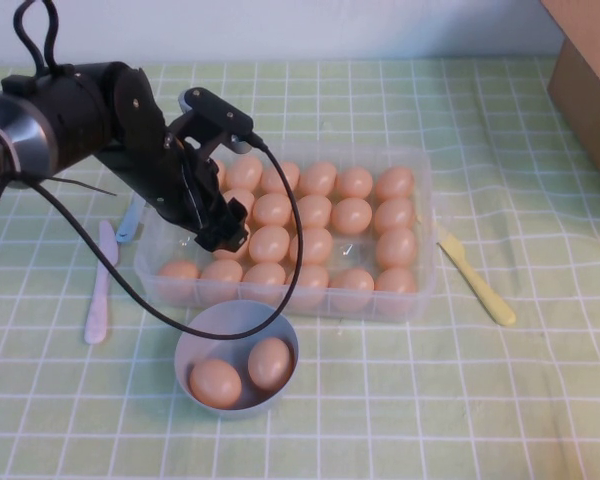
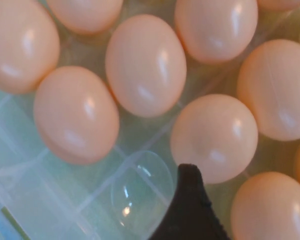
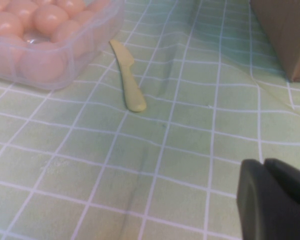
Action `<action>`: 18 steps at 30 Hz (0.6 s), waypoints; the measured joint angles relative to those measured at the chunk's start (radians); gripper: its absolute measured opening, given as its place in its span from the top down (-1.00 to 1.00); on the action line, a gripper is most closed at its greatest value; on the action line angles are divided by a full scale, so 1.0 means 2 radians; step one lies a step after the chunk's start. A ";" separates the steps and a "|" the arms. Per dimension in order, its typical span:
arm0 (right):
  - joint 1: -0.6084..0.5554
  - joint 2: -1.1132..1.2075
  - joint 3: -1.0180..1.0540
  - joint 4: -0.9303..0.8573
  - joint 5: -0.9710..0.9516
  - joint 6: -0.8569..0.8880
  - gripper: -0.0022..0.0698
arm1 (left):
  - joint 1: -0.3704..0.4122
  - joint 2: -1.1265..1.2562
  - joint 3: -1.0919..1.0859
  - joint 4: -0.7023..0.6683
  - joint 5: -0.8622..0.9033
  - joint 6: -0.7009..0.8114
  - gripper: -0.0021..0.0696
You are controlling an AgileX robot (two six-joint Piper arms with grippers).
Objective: Take an egg out of the egg box
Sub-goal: Pick up the egg from the plastic box
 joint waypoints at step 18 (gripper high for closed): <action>0.000 0.000 0.000 0.000 0.000 0.000 0.99 | 0.000 0.023 -0.001 0.001 -0.025 -0.001 -0.34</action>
